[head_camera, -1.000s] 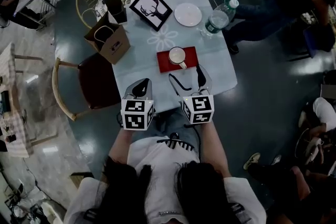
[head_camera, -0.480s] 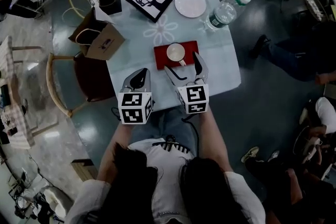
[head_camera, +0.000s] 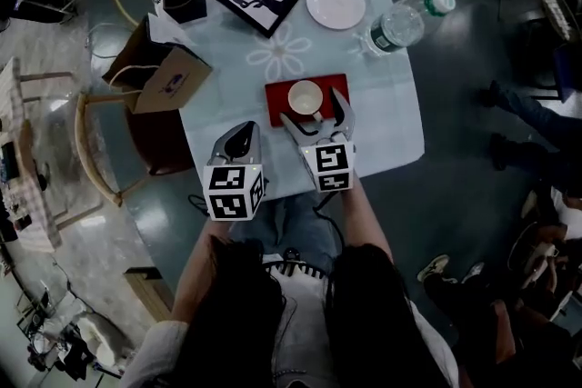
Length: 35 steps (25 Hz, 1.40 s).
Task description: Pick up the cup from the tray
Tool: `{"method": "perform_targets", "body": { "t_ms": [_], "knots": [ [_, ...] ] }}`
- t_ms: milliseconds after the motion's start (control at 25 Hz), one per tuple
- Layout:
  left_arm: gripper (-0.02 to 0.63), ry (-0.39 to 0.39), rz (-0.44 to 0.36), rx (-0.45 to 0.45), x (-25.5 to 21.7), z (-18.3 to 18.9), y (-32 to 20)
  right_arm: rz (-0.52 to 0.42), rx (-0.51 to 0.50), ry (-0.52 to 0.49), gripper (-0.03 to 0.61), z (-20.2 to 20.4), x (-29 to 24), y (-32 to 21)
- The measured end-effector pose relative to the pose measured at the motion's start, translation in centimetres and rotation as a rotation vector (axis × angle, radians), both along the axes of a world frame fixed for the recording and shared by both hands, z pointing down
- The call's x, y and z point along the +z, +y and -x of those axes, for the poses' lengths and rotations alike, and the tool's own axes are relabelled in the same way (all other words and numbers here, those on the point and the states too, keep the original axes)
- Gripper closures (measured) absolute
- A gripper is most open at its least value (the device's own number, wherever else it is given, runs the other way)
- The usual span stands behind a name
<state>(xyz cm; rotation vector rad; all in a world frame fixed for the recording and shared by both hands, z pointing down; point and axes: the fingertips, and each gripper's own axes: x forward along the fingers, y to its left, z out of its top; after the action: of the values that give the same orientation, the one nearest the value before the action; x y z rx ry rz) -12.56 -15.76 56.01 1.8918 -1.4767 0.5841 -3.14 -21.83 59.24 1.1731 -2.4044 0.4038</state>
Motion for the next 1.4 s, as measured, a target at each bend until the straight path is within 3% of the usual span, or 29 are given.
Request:
{"method": "perform_targets", "body": {
  "t_ms": [360,520,800,1400],
  "knots": [
    [0.613,0.007,0.025,-0.002,1.5,-0.6,-0.4,-0.001,-0.025,0.035,0.109,0.9,2.3,-1.1],
    [0.613,-0.011,0.054,-0.004,2.4,-0.4,-0.1,0.027,-0.027,0.028,0.146,1.2,2.7,-1.6],
    [0.613,0.022,0.113,-0.024,3.9,-0.2,1.1,0.003,-0.047,0.026,0.149,1.3,2.6,-1.6],
    [0.614,0.007,0.137,-0.039,4.4,1.1,2.3,-0.005,0.002,0.012,0.149,1.3,2.4,-1.7]
  ]
}}
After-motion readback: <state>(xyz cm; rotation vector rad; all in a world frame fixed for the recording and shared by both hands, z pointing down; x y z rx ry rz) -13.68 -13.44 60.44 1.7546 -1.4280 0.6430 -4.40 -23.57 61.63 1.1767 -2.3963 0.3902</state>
